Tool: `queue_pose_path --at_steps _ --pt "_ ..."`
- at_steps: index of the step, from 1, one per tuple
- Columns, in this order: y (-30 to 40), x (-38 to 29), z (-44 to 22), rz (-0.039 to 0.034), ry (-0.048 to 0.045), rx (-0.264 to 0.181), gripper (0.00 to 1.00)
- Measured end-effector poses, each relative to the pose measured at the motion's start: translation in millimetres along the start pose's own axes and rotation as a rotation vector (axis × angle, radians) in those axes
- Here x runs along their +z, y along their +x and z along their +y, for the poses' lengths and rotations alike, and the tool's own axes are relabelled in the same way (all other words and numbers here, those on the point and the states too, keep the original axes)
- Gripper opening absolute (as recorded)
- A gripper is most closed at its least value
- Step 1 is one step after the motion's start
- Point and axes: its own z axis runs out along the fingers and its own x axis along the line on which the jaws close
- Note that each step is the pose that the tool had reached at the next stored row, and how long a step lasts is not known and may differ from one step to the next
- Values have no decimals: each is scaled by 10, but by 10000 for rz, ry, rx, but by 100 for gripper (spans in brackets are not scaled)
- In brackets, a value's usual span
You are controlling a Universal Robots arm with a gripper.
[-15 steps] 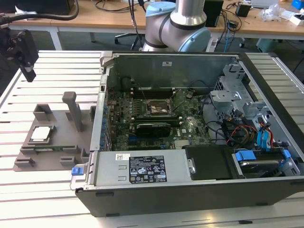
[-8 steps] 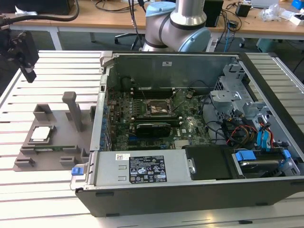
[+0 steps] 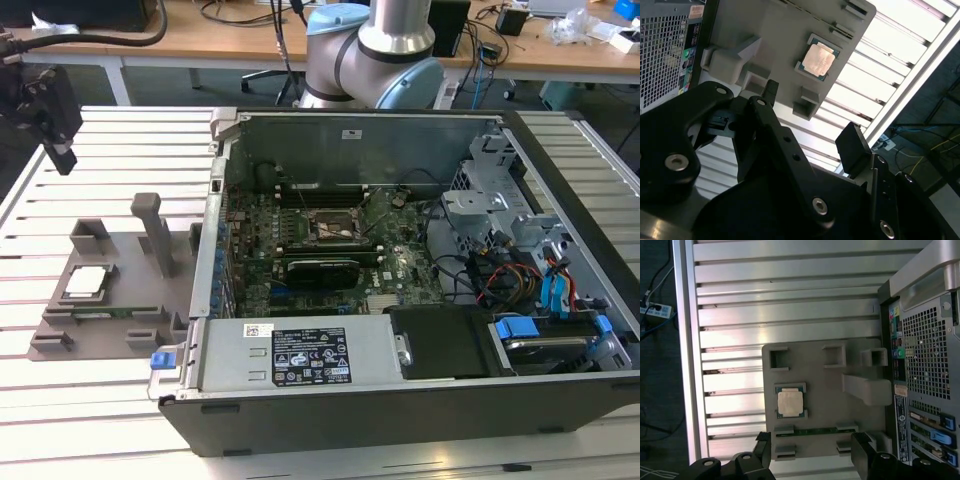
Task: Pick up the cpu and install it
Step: 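Pick up the cpu and move it towards the insertion slot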
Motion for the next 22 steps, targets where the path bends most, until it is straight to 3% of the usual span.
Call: queue_pose_path --at_steps 22 --pt "2 76 0 0 -3 0 74"
